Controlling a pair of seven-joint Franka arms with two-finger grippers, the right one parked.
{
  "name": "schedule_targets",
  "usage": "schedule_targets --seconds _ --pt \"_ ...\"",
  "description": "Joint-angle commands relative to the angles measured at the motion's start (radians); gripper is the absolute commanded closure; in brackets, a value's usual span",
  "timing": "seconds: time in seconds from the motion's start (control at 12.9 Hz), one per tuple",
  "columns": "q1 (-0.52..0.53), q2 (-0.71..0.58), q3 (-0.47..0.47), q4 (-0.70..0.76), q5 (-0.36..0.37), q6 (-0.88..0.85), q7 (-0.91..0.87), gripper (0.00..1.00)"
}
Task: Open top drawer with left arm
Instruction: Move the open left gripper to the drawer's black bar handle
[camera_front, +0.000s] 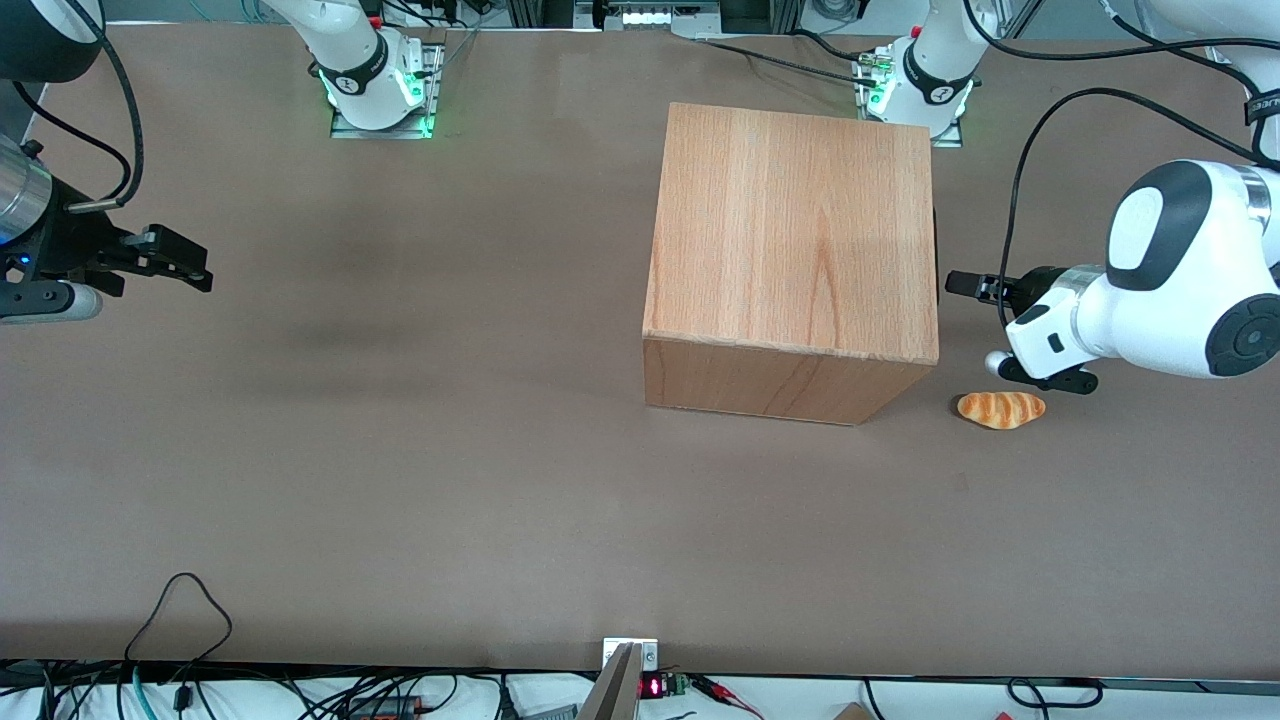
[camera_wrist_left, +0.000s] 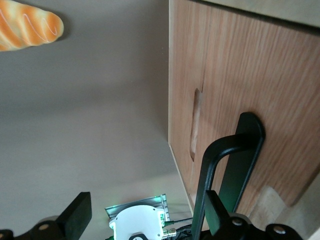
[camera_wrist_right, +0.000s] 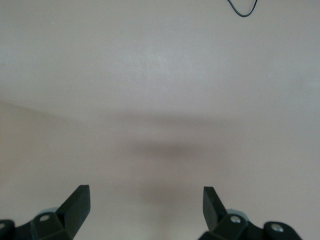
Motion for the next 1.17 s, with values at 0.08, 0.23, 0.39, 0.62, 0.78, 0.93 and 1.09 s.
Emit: schedule_targets --seconds 0.08,0.23,0.39,0.62,0.78,0.93,1.09 --pt "0.01 -0.007 -0.001 -0.032 -0.055 -0.007 0.031 0.0" --pt "0.009 -0.005 -0.001 -0.037 -0.057 -0.005 0.033 0.0" --pt "0.007 0.007 -0.001 -0.037 -0.058 -0.004 0.034 0.0" --pt "0.007 0.03 -0.001 -0.037 -0.071 0.002 0.039 0.0" --pt "0.007 0.038 -0.001 -0.037 -0.072 0.007 0.039 0.0" --pt "0.006 0.05 -0.001 -0.035 -0.072 0.009 0.039 0.0" --pt "0.004 0.051 -0.001 -0.035 -0.072 0.03 0.042 0.0"
